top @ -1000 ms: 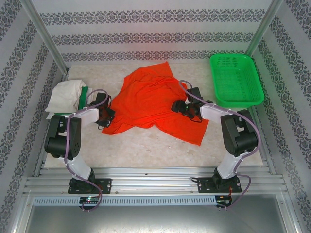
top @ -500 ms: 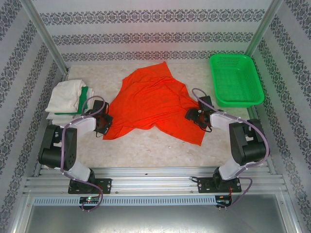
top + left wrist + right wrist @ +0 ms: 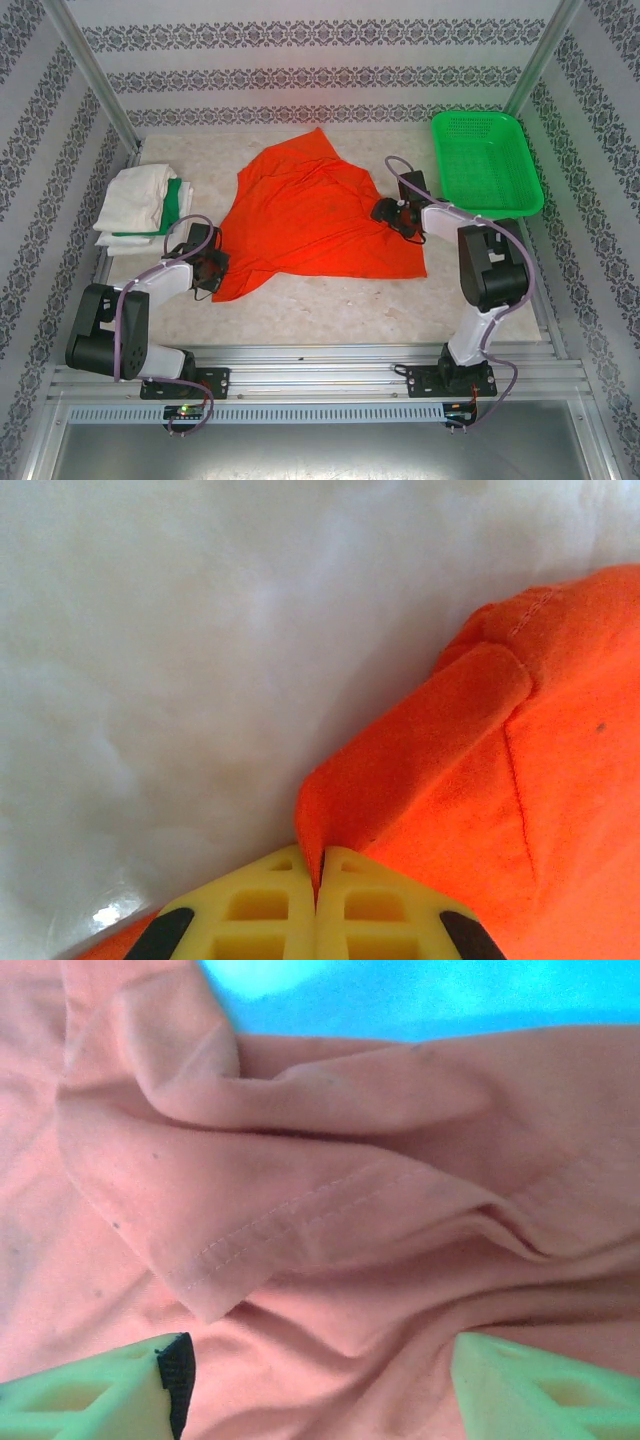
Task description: Fold and stack the t-shirts
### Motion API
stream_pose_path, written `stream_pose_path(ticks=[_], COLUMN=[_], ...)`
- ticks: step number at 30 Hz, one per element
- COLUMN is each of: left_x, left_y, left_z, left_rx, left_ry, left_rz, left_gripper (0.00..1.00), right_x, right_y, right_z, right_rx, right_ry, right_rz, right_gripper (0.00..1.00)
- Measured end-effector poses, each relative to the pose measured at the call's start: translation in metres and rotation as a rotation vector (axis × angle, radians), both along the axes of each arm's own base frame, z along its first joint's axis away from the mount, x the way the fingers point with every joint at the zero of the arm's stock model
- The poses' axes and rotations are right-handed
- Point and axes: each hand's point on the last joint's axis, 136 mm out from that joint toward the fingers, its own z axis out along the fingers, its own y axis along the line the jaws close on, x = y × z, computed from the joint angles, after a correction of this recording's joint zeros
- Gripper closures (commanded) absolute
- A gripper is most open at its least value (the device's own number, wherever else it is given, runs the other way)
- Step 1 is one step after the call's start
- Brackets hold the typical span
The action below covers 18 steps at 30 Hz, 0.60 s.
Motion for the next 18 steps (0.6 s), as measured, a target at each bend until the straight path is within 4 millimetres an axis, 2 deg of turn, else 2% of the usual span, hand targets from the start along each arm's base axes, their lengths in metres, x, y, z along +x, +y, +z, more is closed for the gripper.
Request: stream_pose_path(ticks=[2, 6, 8, 11, 14, 18], left_x=[0.000, 0.001, 0.002, 0.006, 0.012, 0.018], left_y=[0.000, 0.001, 0.001, 0.001, 0.000, 0.000], left_z=[0.000, 0.000, 0.000, 0.000, 0.000, 0.000], left_rx=[0.004, 0.008, 0.010, 0.013, 0.013, 0.011], left_ry=[-0.003, -0.005, -0.008, -0.012, -0.020, -0.033], left_rz=[0.003, 0.005, 0.006, 0.008, 0.007, 0.006], left_gripper=[1.00, 1.00, 1.00, 1.00, 1.00, 1.00], right_x=[-0.018, -0.073, -0.098, -0.131, -0.148, -0.152], right_y=[-0.012, -0.041, -0.052, -0.066, -0.072, -0.072], right_z=[0.012, 0.031, 0.028, 0.008, -0.007, -0.010], right_rx=[-0.034, -0.095, -0.108, -0.122, -0.126, -0.109], right_ry=[-0.016, -0.042, -0.029, 0.039, 0.105, 0.126], right_rz=[-0.034, -0.141, -0.187, -0.243, -0.278, -0.302], right_gripper=[0.33, 0.37, 0.38, 0.42, 0.44, 0.47])
